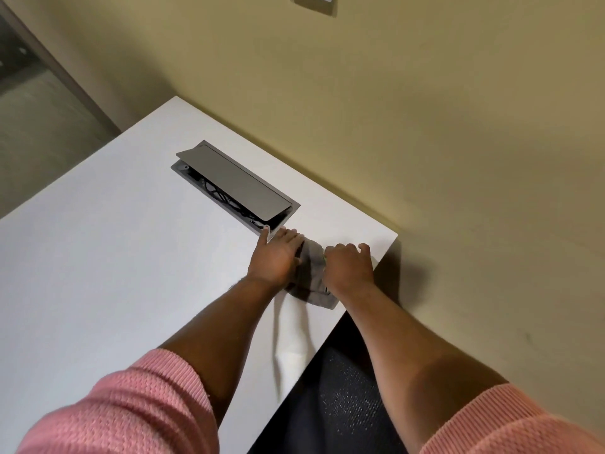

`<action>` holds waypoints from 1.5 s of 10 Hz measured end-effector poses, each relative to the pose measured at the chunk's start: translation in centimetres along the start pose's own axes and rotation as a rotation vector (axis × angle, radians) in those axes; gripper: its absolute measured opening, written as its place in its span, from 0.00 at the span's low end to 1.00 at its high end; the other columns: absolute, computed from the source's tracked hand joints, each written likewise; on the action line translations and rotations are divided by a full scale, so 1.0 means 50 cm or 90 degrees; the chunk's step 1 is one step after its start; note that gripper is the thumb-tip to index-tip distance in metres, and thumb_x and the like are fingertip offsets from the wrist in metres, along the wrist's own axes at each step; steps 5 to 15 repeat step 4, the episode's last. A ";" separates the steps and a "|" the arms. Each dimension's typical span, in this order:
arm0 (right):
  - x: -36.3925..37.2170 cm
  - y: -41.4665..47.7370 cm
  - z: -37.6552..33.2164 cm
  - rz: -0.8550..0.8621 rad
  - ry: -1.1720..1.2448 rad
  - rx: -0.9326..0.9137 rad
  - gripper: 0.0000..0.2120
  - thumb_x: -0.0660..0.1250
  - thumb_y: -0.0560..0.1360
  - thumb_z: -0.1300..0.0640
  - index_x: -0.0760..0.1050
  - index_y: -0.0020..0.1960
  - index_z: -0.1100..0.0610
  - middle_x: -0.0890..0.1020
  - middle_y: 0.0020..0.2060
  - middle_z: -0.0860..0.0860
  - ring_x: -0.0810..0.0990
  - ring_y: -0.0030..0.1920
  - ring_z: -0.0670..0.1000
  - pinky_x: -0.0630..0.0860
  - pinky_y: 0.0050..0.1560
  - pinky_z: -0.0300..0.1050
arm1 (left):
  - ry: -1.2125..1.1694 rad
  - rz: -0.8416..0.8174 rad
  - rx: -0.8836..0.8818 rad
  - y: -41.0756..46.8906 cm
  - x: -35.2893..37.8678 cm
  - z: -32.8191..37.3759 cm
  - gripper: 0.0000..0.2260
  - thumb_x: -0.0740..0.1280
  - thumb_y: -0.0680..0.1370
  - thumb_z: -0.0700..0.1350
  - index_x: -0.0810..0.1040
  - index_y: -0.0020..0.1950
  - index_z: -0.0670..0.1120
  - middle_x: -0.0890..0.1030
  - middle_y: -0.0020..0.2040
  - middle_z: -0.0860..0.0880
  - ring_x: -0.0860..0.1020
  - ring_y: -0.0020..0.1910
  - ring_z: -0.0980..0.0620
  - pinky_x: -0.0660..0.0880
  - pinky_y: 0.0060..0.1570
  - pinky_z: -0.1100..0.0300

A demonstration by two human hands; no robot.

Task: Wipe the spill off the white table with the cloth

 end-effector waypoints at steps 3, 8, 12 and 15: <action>-0.006 -0.030 -0.012 -0.019 0.060 -0.033 0.38 0.60 0.83 0.46 0.43 0.85 0.55 0.46 0.85 0.54 0.44 0.85 0.57 0.42 0.81 0.69 | -0.020 -0.045 -0.044 -0.064 -0.013 0.013 0.32 0.54 0.85 0.60 0.50 0.85 0.48 0.52 0.86 0.47 0.48 0.85 0.45 0.44 0.80 0.38; -0.039 -0.058 -0.023 0.027 0.046 -0.061 0.40 0.56 0.84 0.40 0.41 0.85 0.55 0.43 0.85 0.55 0.43 0.85 0.57 0.39 0.80 0.69 | -0.013 -0.032 -0.038 -0.094 -0.056 0.011 0.33 0.49 0.85 0.63 0.48 0.85 0.48 0.49 0.86 0.46 0.46 0.85 0.44 0.42 0.81 0.37; -0.039 -0.058 -0.023 0.027 0.046 -0.061 0.40 0.56 0.84 0.40 0.41 0.85 0.55 0.43 0.85 0.55 0.43 0.85 0.57 0.39 0.80 0.69 | -0.013 -0.032 -0.038 -0.094 -0.056 0.011 0.33 0.49 0.85 0.63 0.48 0.85 0.48 0.49 0.86 0.46 0.46 0.85 0.44 0.42 0.81 0.37; -0.039 -0.058 -0.023 0.027 0.046 -0.061 0.40 0.56 0.84 0.40 0.41 0.85 0.55 0.43 0.85 0.55 0.43 0.85 0.57 0.39 0.80 0.69 | -0.013 -0.032 -0.038 -0.094 -0.056 0.011 0.33 0.49 0.85 0.63 0.48 0.85 0.48 0.49 0.86 0.46 0.46 0.85 0.44 0.42 0.81 0.37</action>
Point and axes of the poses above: each hand's wrist, its own y-axis towards the middle knuckle, its own x-axis out of the palm, z = x × y, the point moved 1 cm from there along y, towards the middle knuckle
